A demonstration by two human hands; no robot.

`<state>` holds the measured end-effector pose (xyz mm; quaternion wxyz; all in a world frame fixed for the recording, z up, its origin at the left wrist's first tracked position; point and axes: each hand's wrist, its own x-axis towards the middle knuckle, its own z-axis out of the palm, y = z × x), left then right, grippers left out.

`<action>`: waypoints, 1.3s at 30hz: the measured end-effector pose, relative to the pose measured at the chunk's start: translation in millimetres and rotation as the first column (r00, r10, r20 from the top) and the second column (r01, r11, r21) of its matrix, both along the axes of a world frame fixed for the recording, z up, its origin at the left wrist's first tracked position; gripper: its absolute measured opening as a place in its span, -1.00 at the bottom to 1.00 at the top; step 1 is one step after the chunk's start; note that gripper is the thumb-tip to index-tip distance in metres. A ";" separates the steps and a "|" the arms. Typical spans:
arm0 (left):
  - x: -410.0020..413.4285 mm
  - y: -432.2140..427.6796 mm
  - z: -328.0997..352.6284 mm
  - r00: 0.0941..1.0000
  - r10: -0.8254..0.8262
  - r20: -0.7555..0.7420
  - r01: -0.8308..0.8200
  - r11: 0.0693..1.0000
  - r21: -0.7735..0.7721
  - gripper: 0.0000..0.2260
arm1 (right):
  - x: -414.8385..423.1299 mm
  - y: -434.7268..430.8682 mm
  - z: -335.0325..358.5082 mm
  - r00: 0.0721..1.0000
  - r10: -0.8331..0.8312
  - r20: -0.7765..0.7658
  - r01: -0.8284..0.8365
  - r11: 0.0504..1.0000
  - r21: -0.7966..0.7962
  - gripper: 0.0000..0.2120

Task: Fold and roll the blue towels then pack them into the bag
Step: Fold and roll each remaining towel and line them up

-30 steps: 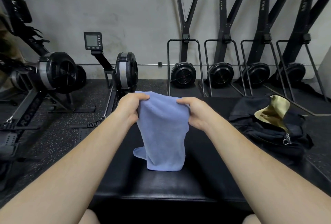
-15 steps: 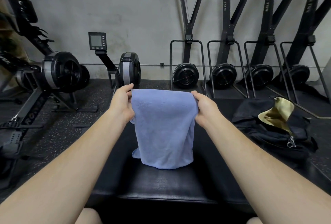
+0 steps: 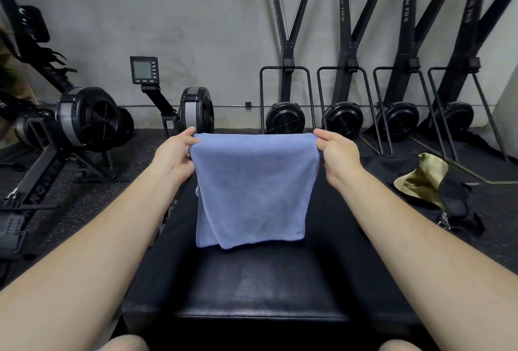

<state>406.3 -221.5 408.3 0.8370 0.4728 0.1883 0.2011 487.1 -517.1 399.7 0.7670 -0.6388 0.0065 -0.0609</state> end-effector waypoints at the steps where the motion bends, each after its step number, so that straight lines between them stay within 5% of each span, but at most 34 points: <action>1: 0.2 -1.4 4.4 0.999 -0.031 0.021 0.031 1.000 -0.003 -0.50 | 0.1 -3.1 4.2 1.000 0.021 0.000 -0.021 1.000 0.004 -0.68; 5: 1.4 -2.6 19.1 0.993 -0.107 0.042 0.106 0.994 0.040 -0.51 | -3.6 -12.8 19.7 0.998 0.060 0.005 -0.060 0.998 0.016 -0.65; 9: 1.4 -6.1 25.5 0.994 -0.074 0.086 0.073 0.997 0.023 -0.72 | -4.9 -18.2 27.2 0.998 0.059 0.002 -0.059 0.993 0.098 -0.87; 16: 13.1 -4.6 27.0 0.994 -0.002 0.108 -0.006 0.997 0.076 -0.73 | -9.2 -22.6 34.8 0.995 0.093 0.038 -0.096 0.993 0.066 -0.67; 29: 4.6 -6.9 46.8 0.983 0.127 0.132 -0.148 0.976 0.163 -0.66 | -30.7 -23.4 56.6 0.990 0.001 0.144 0.008 0.998 -0.063 -0.66; 39: -9.1 -15.5 62.4 0.944 0.158 0.290 -0.230 0.945 0.233 -0.76 | -44.8 -24.9 74.7 0.959 -0.060 0.278 0.100 0.986 -0.134 -0.62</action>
